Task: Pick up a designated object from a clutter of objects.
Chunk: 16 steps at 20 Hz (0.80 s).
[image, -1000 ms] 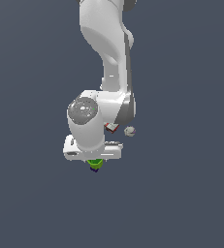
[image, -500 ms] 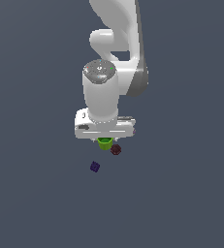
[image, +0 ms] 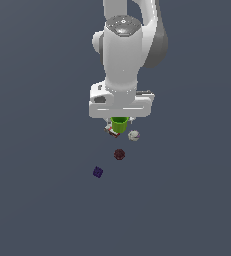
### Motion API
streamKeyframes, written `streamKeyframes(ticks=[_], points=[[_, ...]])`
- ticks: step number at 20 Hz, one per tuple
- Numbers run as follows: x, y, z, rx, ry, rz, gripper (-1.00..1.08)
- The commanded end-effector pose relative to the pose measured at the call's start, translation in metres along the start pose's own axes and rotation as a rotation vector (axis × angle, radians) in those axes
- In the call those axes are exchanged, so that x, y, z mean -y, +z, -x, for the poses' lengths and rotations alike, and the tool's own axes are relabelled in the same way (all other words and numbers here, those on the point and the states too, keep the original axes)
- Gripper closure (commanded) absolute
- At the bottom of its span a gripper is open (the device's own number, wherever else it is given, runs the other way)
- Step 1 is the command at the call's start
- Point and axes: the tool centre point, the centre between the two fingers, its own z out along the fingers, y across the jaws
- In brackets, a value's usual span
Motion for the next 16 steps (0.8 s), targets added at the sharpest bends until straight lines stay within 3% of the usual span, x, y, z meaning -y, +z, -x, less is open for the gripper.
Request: streamKeyframes(ticks=[1, 16], points=[[0.011, -0.018, 0.014, -0.002, 0.0, 0.001, 1.08], [0.082, -0.129, 0.1, -0.002, 0.0, 0.002, 1.08]])
